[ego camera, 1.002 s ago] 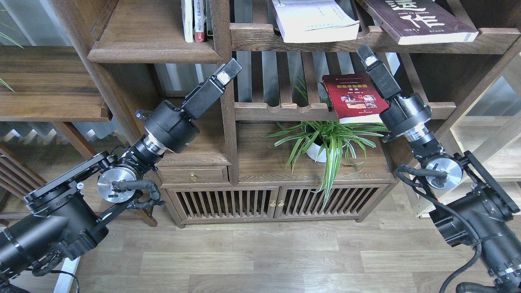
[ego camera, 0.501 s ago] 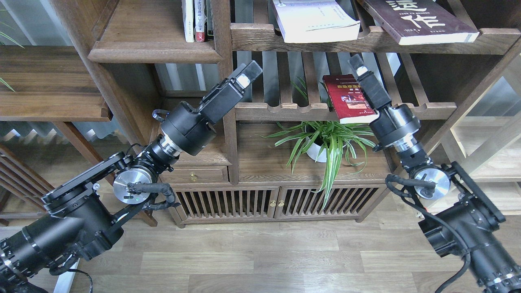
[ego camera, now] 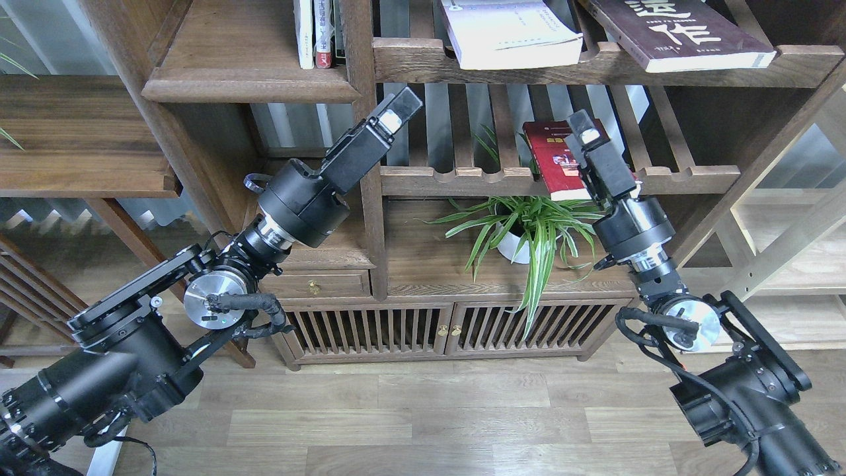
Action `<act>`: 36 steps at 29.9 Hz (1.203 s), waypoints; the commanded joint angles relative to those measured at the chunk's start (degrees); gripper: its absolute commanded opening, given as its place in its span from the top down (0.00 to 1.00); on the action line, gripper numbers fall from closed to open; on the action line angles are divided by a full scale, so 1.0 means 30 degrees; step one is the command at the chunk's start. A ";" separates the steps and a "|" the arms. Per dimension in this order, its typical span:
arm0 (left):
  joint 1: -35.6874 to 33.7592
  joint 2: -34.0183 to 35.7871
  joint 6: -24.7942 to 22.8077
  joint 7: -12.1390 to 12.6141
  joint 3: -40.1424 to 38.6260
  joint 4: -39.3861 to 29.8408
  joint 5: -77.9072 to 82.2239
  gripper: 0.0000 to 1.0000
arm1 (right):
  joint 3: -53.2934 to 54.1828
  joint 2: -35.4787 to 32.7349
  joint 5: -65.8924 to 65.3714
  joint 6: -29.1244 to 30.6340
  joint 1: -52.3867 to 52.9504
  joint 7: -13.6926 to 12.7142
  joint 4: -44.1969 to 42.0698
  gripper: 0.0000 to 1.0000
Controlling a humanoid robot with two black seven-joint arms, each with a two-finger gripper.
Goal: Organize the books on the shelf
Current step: 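Raise both grippers toward the middle shelf near the red book, then reach the right gripper to the red book and grasp its edge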
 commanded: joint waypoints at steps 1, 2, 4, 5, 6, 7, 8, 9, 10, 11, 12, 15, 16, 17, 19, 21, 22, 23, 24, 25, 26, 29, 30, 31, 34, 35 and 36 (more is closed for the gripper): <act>0.0020 0.0086 0.0000 -0.0100 -0.0028 0.0095 -0.0030 0.01 | -0.0019 0.0091 0.1108 0.0000 0.0042 0.0006 0.0062 0.17; 0.0049 0.0115 0.0000 -0.0130 -0.0057 0.0124 -0.0031 0.01 | -0.0019 0.0208 0.1372 0.0000 -0.0015 0.0006 0.0062 0.16; 0.0108 0.0145 0.0000 -0.0160 -0.0087 0.0125 -0.0060 0.01 | -0.0019 0.0326 0.1987 -0.0538 -0.0307 0.0006 0.0062 0.13; 0.0137 0.0145 0.0000 -0.0160 -0.0116 0.0125 -0.0060 0.01 | -0.0019 0.0355 0.2280 -0.1095 -0.0541 0.0006 0.0033 0.13; 0.0137 0.0145 0.0000 -0.0160 -0.0203 0.0125 -0.0060 0.01 | -0.0019 0.0414 0.2718 -0.1826 -0.0775 0.0006 0.0033 0.12; 0.0166 0.0145 0.0000 -0.0160 -0.0291 0.0125 -0.0060 0.01 | -0.0019 0.0472 0.3099 -0.2297 -0.0865 0.0006 0.0033 0.12; 0.0167 0.0116 0.0000 -0.0131 -0.0379 0.0125 -0.0060 0.01 | -0.0019 0.0473 0.3538 -0.2708 -0.0982 0.0006 0.0033 0.12; 0.0167 0.0087 0.0000 -0.0130 -0.0496 0.0125 -0.0060 0.01 | -0.0019 0.0444 0.4094 -0.3408 -0.1244 0.0006 0.0033 0.12; 0.0167 0.0086 0.0000 -0.0130 -0.0584 0.0125 -0.0060 0.01 | -0.0019 0.0443 0.4418 -0.4082 -0.1391 0.0006 0.0033 0.12; 0.0167 0.0086 0.0000 -0.0130 -0.0643 0.0125 -0.0060 0.01 | -0.0019 0.0472 0.4711 -0.4785 -0.1509 0.0035 0.0033 0.12; 0.0167 0.0086 0.0000 -0.0130 -0.0672 0.0154 -0.0060 0.01 | 0.0039 0.0473 0.5091 -0.5604 -0.1684 0.0036 0.0033 0.12; 0.0167 0.0057 0.0000 -0.0101 -0.0848 0.0154 -0.0060 0.01 | 0.0215 0.0473 0.5855 -0.7219 -0.2211 0.0036 -0.0025 0.12; 0.0138 0.0057 0.0000 -0.0101 -0.0907 0.0154 -0.0060 0.01 | 0.0274 0.0473 0.6031 -0.7572 -0.2300 0.0036 -0.0054 0.12; 0.0166 0.0086 0.0000 -0.0101 -0.0994 0.0154 -0.0060 0.01 | 0.0303 0.0444 0.6120 -0.8126 -0.2359 0.0036 -0.0142 0.12; 0.0167 0.0115 0.0000 -0.0101 -0.1083 0.0154 -0.0060 0.01 | 0.0361 0.0443 0.6208 -0.9065 -0.2418 0.0036 -0.0259 0.12; 0.0167 0.0174 0.0000 -0.0101 -0.1112 0.0096 -0.0089 0.01 | 0.0566 0.0472 0.6238 -0.9800 -0.2418 0.0007 -0.0522 0.12; 0.0167 0.0174 0.0000 -0.0101 -0.1112 0.0095 -0.0089 0.01 | 0.0625 0.0502 0.6238 -0.9947 -0.2418 0.0006 -0.0697 0.12; 0.0167 0.0174 0.0000 -0.0043 -0.1141 0.0037 -0.0089 0.01 | 0.0655 0.0589 0.6238 -1.0064 -0.2389 -0.0052 -0.0989 0.12; 0.0167 0.0203 0.0000 0.0016 -0.1142 0.0037 -0.0060 0.01 | 0.0655 0.0648 0.6238 -1.0066 -0.2331 -0.0110 -0.1195 0.12; 0.0138 0.0204 0.0000 0.0045 -0.1142 0.0037 -0.0060 0.01 | 0.0655 0.0677 0.6238 -1.0066 -0.2243 -0.0140 -0.1458 0.12; 0.0137 0.0233 0.0000 0.0074 -0.1142 0.0037 -0.0060 0.01 | 0.0655 0.0707 0.6238 -1.0066 -0.2155 -0.0140 -0.1751 0.12; 0.0167 0.0262 0.0000 0.0104 -0.1054 0.0037 -0.0031 0.01 | 0.0596 0.0765 0.6209 -1.0328 -0.1454 -0.0169 -0.2688 0.13; 0.0167 0.0262 0.0000 0.0104 -0.0967 0.0037 -0.0031 0.01 | 0.0654 0.0824 0.6209 -1.0387 -0.1103 -0.0169 -0.3010 0.13; 0.0167 0.0262 0.0000 0.0104 -0.0879 0.0037 -0.0031 0.01 | 0.0655 0.0940 0.6209 -1.0388 -0.0810 -0.0169 -0.3275 0.13; 0.0283 0.0291 0.0000 0.0163 -0.0674 0.0037 0.0086 0.01 | 0.0684 0.1263 0.6209 -1.0417 -0.0019 -0.0169 -0.4065 0.13; 0.0400 0.0291 0.0000 0.0163 -0.0586 0.0037 0.0202 0.01 | 0.0684 0.1293 0.6209 -1.0417 0.0216 -0.0169 -0.4271 0.13; 0.0488 0.0291 0.0000 0.0163 -0.0527 0.0037 0.0407 0.01 | 0.0684 0.1293 0.6209 -1.0417 0.0450 -0.0169 -0.4476 0.13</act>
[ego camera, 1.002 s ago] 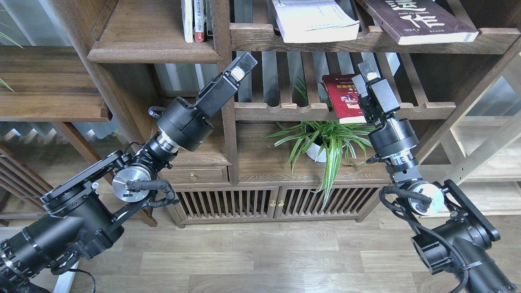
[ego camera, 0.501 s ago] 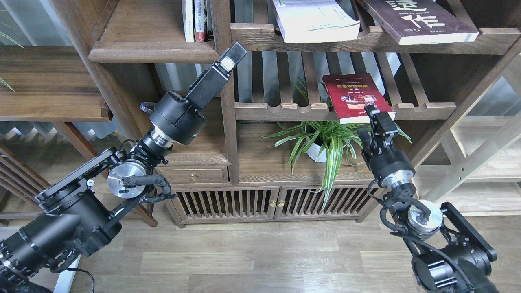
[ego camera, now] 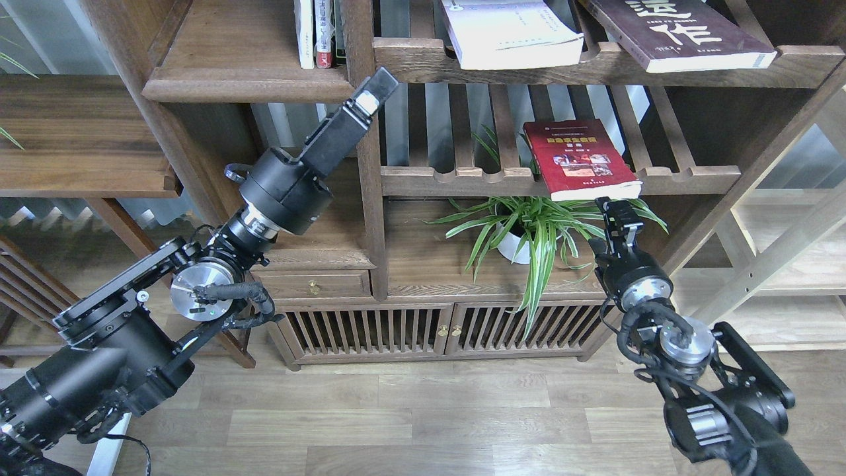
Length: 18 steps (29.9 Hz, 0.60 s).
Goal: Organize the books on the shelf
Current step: 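Reach the right gripper to the red book and grasp its edge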
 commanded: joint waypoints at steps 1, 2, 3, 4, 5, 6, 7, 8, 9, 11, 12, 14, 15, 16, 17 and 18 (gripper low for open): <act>0.0367 0.0008 0.0000 0.0011 0.0203 -0.0027 0.0510 0.01 | 0.0046 0.0097 0.0027 -0.0010 0.0979 0.0002 -0.0858 0.13; 0.0456 0.0008 0.0000 -0.0018 0.0203 -0.0056 0.0541 0.01 | 0.0046 0.0097 0.0027 -0.0010 0.1185 0.0002 -0.1005 0.13; 0.0544 0.0008 0.0000 -0.0018 0.0232 -0.0056 0.0570 0.01 | 0.0046 0.0097 0.0056 -0.0010 0.1390 0.0002 -0.1210 0.13; 0.0573 0.0008 0.0000 -0.0018 0.0232 -0.0056 0.0570 0.01 | 0.0046 0.0097 0.0143 -0.0010 0.1508 0.0002 -0.1357 0.13; 0.0661 0.0008 0.0000 -0.0018 0.0232 -0.0056 0.0570 0.01 | 0.0046 0.0097 0.0231 -0.0010 0.1625 0.0002 -0.1445 0.13; 0.0778 0.0008 0.0000 -0.0018 0.0232 -0.0056 0.0570 0.01 | 0.0046 0.0097 0.0348 -0.0039 0.1742 0.0002 -0.1504 0.13; 0.0866 0.0008 0.0000 -0.0018 0.0232 -0.0056 0.0570 0.01 | 0.0075 0.0097 0.0436 -0.0039 0.1831 -0.0027 -0.1534 0.13; 0.0925 0.0008 0.0000 -0.0018 0.0232 -0.0056 0.0599 0.01 | 0.0133 0.0097 0.0524 -0.0039 0.1947 -0.0028 -0.1563 0.13; 0.1012 0.0008 0.0000 -0.0018 0.0261 -0.0056 0.0600 0.01 | 0.0250 0.0097 0.0641 -0.0126 0.2181 -0.0028 -0.1737 0.14; 0.1101 0.0008 0.0000 0.0011 0.0290 -0.0086 0.0600 0.01 | 0.0601 0.0242 0.0962 -0.0506 0.2882 -0.0028 -0.2350 0.14; 0.1101 0.0008 0.0000 -0.0018 0.0291 -0.0086 0.0600 0.01 | 0.0719 0.0388 0.1080 -0.0682 0.3147 0.0001 -0.2644 0.14; 0.1072 0.0008 0.0000 -0.0018 0.0291 -0.0086 0.0600 0.01 | 0.0836 0.0827 0.1169 -0.0975 0.3820 -0.0028 -0.3492 0.14; 0.1072 0.0008 0.0000 -0.0018 0.0291 -0.0086 0.0600 0.01 | 0.0866 0.0974 0.1169 -0.1035 0.4056 -0.0028 -0.3816 0.14; 0.1072 0.0008 0.0000 -0.0018 0.0291 -0.0086 0.0600 0.01 | 0.0837 0.1063 0.1169 -0.1064 0.4232 -0.0028 -0.4138 0.14; 0.1072 0.0008 0.0000 -0.0018 0.0291 -0.0086 0.0600 0.01 | 0.0837 0.1092 0.1169 -0.1065 0.4292 -0.0057 -0.4315 0.16; 0.1072 0.0037 0.0000 -0.0018 0.0291 -0.0086 0.0600 0.01 | 0.0808 0.1122 0.1169 -0.1065 0.4292 -0.0057 -0.4433 0.18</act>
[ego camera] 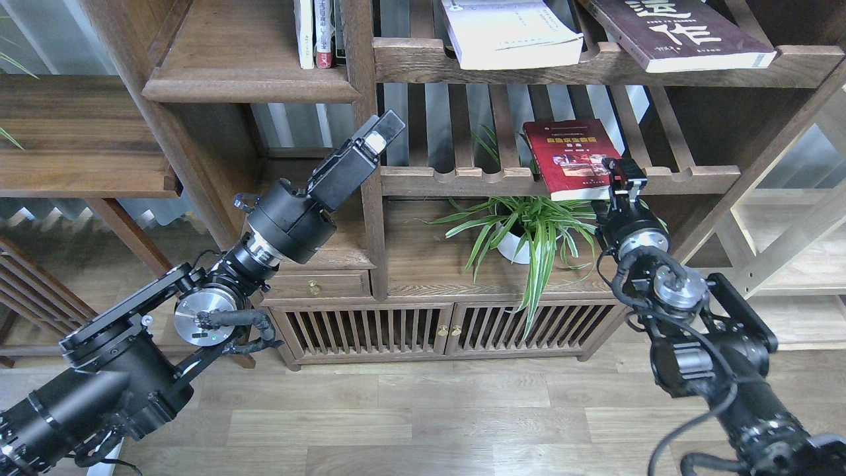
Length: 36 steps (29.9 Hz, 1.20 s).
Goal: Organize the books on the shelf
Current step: 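Reach the right gripper to the red book and grasp its edge, then pull the red book off the shelf with the right gripper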
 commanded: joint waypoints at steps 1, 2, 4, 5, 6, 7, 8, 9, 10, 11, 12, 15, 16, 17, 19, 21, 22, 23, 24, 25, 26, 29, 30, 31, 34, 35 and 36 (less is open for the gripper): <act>0.0019 0.0085 0.0000 -0.0007 -0.0001 0.0001 -0.0001 0.01 | 0.0014 0.0242 0.0016 -0.0071 0.0269 -0.0027 -0.0588 0.21; 0.0019 0.0115 0.0000 -0.0007 -0.0001 0.0001 -0.0001 0.01 | 0.0014 0.0300 0.0016 -0.0042 0.0269 -0.0027 -0.0588 0.24; 0.0107 0.0203 0.0000 -0.0007 -0.0001 0.0001 -0.0001 0.01 | 0.0043 0.0534 0.0016 -0.0013 0.0298 0.0002 -0.0705 0.28; 0.0136 0.0203 0.0000 -0.0007 -0.0001 0.0001 -0.0001 0.01 | 0.0043 0.0622 0.0016 0.0074 0.0299 0.0002 -0.0706 0.30; 0.0165 0.0232 0.0000 -0.0007 -0.0001 0.0001 -0.0001 0.01 | 0.0043 0.0681 0.0016 0.0104 0.0328 0.0031 -0.0706 0.32; 0.0166 0.0233 0.0000 -0.0007 -0.0001 0.0001 -0.0001 0.01 | 0.0043 0.0711 -0.0013 0.0163 0.0415 0.0031 -0.0706 0.34; 0.0166 0.0233 0.0000 -0.0007 -0.0001 0.0001 -0.0001 0.01 | 0.0043 0.0740 -0.0013 0.0163 0.0532 0.0060 -0.0735 0.37; 0.0166 0.0233 0.0000 -0.0007 -0.0001 0.0001 -0.0001 0.01 | 0.0043 0.0769 -0.0013 0.0163 0.0620 0.0060 -0.0735 0.42; 0.0166 0.0233 0.0000 -0.0007 -0.0001 0.0001 -0.0001 0.01 | 0.0043 0.0770 -0.0013 0.0221 0.0650 0.0118 -0.0793 0.44; 0.0166 0.0233 0.0000 -0.0007 -0.0001 0.0001 -0.0001 0.01 | 0.0043 0.0799 -0.0013 0.0251 0.0795 0.0148 -0.1084 0.44; 0.0137 0.0204 0.0000 -0.0007 -0.0001 0.0001 -0.0001 0.01 | 0.0043 0.0857 -0.0013 0.0251 0.1058 0.0206 -0.1376 0.44; 0.0136 0.0203 0.0000 -0.0007 -0.0001 0.0001 -0.0001 0.01 | 0.0044 0.1092 -0.0013 0.0280 0.1587 0.0207 -0.2139 0.45; 0.0136 0.0232 0.0000 -0.0007 -0.0001 0.0001 -0.0001 0.01 | 0.0072 0.1092 -0.0013 0.0309 0.1675 0.0207 -0.2286 0.46; 0.0165 0.0233 0.0000 -0.0007 -0.0001 0.0001 -0.0001 0.01 | 0.0073 0.1092 -0.0013 0.0310 0.1676 0.0207 -0.2317 0.49; 0.0165 0.0233 0.0000 -0.0007 -0.0001 0.0001 -0.0001 0.01 | 0.0189 0.1092 0.0016 0.0571 0.1676 0.0207 -0.2317 0.59; 0.0166 0.0233 0.0000 -0.0007 -0.0001 0.0001 -0.0001 0.01 | 0.0598 0.1179 -0.0013 0.1505 0.1617 0.0207 -0.2346 0.73; 0.0166 0.0233 0.0000 -0.0007 -0.0001 0.0001 -0.0001 0.01 | 0.0716 0.1209 -0.0013 0.2004 0.1559 0.0236 -0.2346 0.79; 0.0166 0.0233 0.0000 -0.0007 -0.0001 0.0001 -0.0001 0.01 | 0.0717 0.1238 -0.0013 0.2589 0.1500 0.0265 -0.2346 0.85; 0.0166 0.0233 0.0000 -0.0007 -0.0001 0.0001 -0.0001 0.01 | 0.0746 0.1238 -0.0013 0.3320 0.1384 0.0266 -0.2375 0.93; 0.0195 0.0233 0.0000 -0.0007 -0.0001 0.0001 -0.0001 0.01 | 0.0746 0.1267 -0.0013 0.3820 0.1296 0.0266 -0.2376 0.95; 0.0224 0.0233 0.0000 -0.0007 -0.0001 0.0001 -0.0001 0.01 | 0.0746 0.1268 -0.0013 0.4144 0.1237 0.0266 -0.2376 0.96; 0.0370 0.0233 0.0000 -0.0007 -0.0001 0.0001 -0.0001 0.01 | 0.0746 0.1326 0.0016 0.4645 0.1119 0.0236 -0.2346 0.96; 0.0400 0.0233 0.0000 0.0022 -0.0001 0.0030 0.0028 0.01 | 0.0746 0.1355 0.0045 0.4704 0.1003 0.0236 -0.2288 0.96; 0.0458 0.0233 0.0000 0.0023 -0.0001 0.0059 0.0029 0.01 | 0.0746 0.1355 0.0045 0.4762 0.0857 0.0236 -0.2172 0.96; 0.0926 0.0233 0.0000 0.0023 0.0145 0.0205 0.0058 0.01 | 0.0688 0.1355 0.0192 0.5783 0.0009 0.0032 -0.1616 0.97; 0.1072 0.0233 0.0000 0.0023 0.0291 0.0322 0.0058 0.01 | 0.0630 0.1326 0.0221 0.6571 -0.0458 -0.0027 -0.1237 0.97; 0.1190 0.0233 0.0000 0.0023 0.0408 0.0410 0.0029 0.01 | 0.0571 0.1297 0.0221 0.7159 -0.0869 -0.0056 -0.0885 0.97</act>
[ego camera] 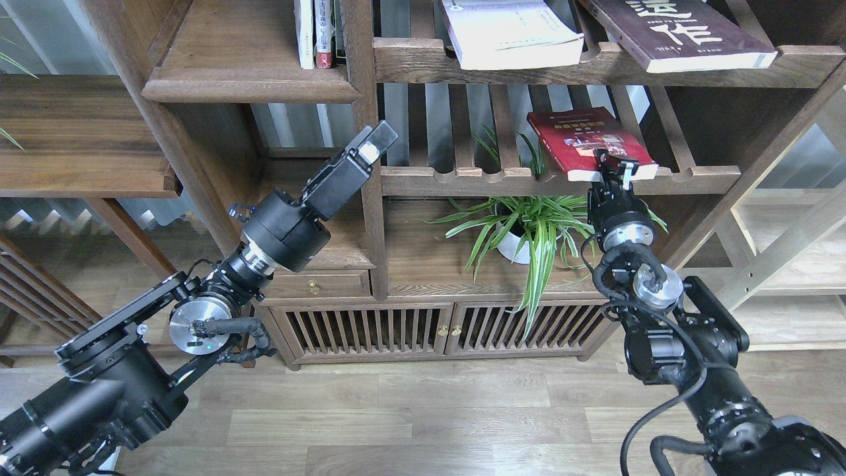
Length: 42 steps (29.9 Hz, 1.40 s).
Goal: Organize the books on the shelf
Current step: 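Pull the red book off the shelf with the right gripper, then hold the red book with both grippers and pass it to the left gripper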
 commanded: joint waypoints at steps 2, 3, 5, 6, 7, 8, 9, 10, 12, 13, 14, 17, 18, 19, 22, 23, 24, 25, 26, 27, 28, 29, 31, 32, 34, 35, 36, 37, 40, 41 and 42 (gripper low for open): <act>0.0754 -0.0031 0.0000 0.0010 0.0697 0.0563 -0.0253 0.01 | -0.0227 0.0002 0.0235 0.2920 -0.1992 -0.0177 0.1841 0.97; 0.0931 -0.0031 0.0000 0.0010 0.0816 0.0710 -0.0370 0.01 | -0.0227 0.0031 0.0498 0.3478 -0.2316 -0.0177 0.2398 0.97; 0.1399 -0.0031 0.0000 0.0068 0.1108 0.1062 -0.1071 0.01 | -0.0403 0.0061 0.1318 0.4476 -0.3078 -0.0207 0.3571 0.97; 0.1546 -0.0031 0.0000 0.0271 0.1226 0.1150 -0.1568 0.01 | -0.0548 0.0090 0.1582 0.4741 -0.3371 -0.0207 0.4098 0.97; 0.1664 -0.0060 0.0000 0.0621 0.1401 0.1180 -0.2124 0.01 | -0.0753 0.0090 0.1730 0.4976 -0.3722 -0.0207 0.4770 0.97; 0.1781 -0.0176 0.0000 0.1263 0.1577 0.1267 -0.3086 0.01 | -0.1045 0.0061 0.1876 0.5181 -0.4190 -0.0207 0.5560 0.97; 0.1840 -0.0236 0.0000 0.1820 0.1666 0.1384 -0.3995 0.01 | -0.1280 0.0032 0.1994 0.5328 -0.4571 -0.0207 0.6090 0.97; 0.1870 -0.0265 0.0000 0.2348 0.1782 0.1589 -0.4816 0.01 | -0.1485 0.0060 0.1995 0.5533 -0.4981 -0.0207 0.6559 0.97; 0.1899 -0.0470 0.0000 0.3171 0.1813 0.2028 -0.6401 0.01 | -0.2070 0.0061 0.2024 0.5786 -0.5657 -0.0207 0.7440 0.97; 0.1899 -0.0558 0.0000 0.3406 0.1813 0.2204 -0.6958 0.01 | -0.2508 0.0061 0.2024 0.5786 -0.5978 -0.0207 0.7762 0.97; 0.1899 -0.0558 0.0000 0.3437 0.1813 0.2322 -0.7282 0.01 | -0.2861 0.0061 0.2024 0.5786 -0.6185 -0.0207 0.7968 0.97; 0.1870 -0.0588 0.0000 0.3437 0.1813 0.2586 -0.7608 0.01 | -0.4178 -0.0027 0.1995 0.5786 -0.6654 -0.0177 0.8438 0.97; 0.1841 -0.0646 0.0000 0.3437 0.1755 0.2674 -0.7695 0.01 | -0.4589 -0.0056 0.1995 0.5786 -0.6829 -0.0177 0.8497 0.97; 0.1841 -0.0733 0.0000 0.3437 0.1754 0.2849 -0.7899 0.01 | -0.5057 -0.0057 0.1995 0.5786 -0.7063 -0.0177 0.8643 0.97; 0.1841 -0.1055 0.0000 0.3467 0.1696 0.3405 -0.9273 0.01 | -0.6026 -0.0057 0.1907 0.5786 -0.7475 -0.0148 0.8907 0.97; 0.1812 -0.1231 0.0000 0.3467 0.1638 0.3639 -0.9713 0.02 | -0.6260 -0.0086 0.1907 0.5786 -0.7534 -0.0148 0.8995 0.97; 0.1753 -0.1319 0.0000 0.3554 0.1666 0.3728 -1.0123 0.02 | -0.6669 -0.0115 0.1878 0.5786 -0.7679 -0.0177 0.9170 0.97; 0.1724 -0.1320 0.0000 0.3787 0.1666 0.3816 -1.0214 0.02 | -0.7050 -0.0173 0.1849 0.5786 -0.7826 -0.0177 0.9345 0.97; 0.1694 -0.1291 0.0000 0.4224 0.1666 0.3846 -1.0244 0.02 | -0.7576 -0.0232 0.1819 0.5786 -0.7914 -0.0177 0.9521 0.97; 0.1694 -0.1291 0.0000 0.4721 0.1666 0.3846 -1.0332 0.02 | -0.7929 -0.0261 0.1761 0.5786 -0.7944 -0.0177 0.9610 0.97; 0.1694 -0.1291 0.0000 0.5249 0.1666 0.3846 -1.0420 0.02 | -0.8223 -0.0291 0.1673 0.5786 -0.7944 -0.0177 0.9698 0.97; 0.1752 -0.1291 0.0000 0.5892 0.1608 0.3846 -1.0449 0.02 | -0.8632 -0.0320 0.1556 0.5786 -0.7944 -0.0177 0.9728 0.97; 0.1898 -0.1262 0.0000 0.6482 0.1579 0.3847 -1.0450 0.02 | -0.9364 -0.0320 0.1264 0.5786 -0.7944 -0.0177 0.9728 0.97; 0.1957 -0.1262 0.0000 0.6513 0.1579 0.3876 -1.0421 0.02 | -0.9600 -0.0233 0.1146 0.5786 -0.7973 -0.0177 0.9728 0.97; 0.2045 -0.1262 0.0000 0.6543 0.1608 0.3992 -1.0391 0.02 | -0.9836 0.0001 0.0999 0.5786 -0.8003 -0.0177 0.9728 0.97; 0.2046 -0.1291 0.0000 0.6572 0.1637 0.4109 -1.0391 0.02 | -0.9837 0.0089 0.0941 0.5786 -0.8003 -0.0177 0.9757 0.97; 0.2046 -0.1262 0.0000 0.6601 0.1666 0.4313 -1.0391 0.02 | -0.9895 0.0293 0.0882 0.5786 -0.8003 -0.0177 0.9786 0.97; 0.2046 -0.1262 0.0000 0.6601 0.1724 0.4402 -1.0420 0.02 | -0.9982 0.0411 0.0852 0.5786 -0.8003 -0.0177 0.9845 0.97; 0.2133 -0.1203 0.0000 0.6602 0.1784 0.4549 -1.0391 0.02 | -1.0480 0.0529 0.0736 0.5786 -0.7974 -0.0207 0.9992 0.97; 0.2250 -0.1261 0.0000 0.6572 0.1726 0.4550 -1.0420 0.02 | -1.0626 0.0529 0.0648 0.5786 -0.7945 -0.0207 1.0021 0.97; 0.2309 -0.1320 0.0000 0.6572 0.1609 0.4550 -1.0449 0.02 | -1.0860 0.0558 0.0502 0.5786 -0.7944 -0.0207 1.0050 0.97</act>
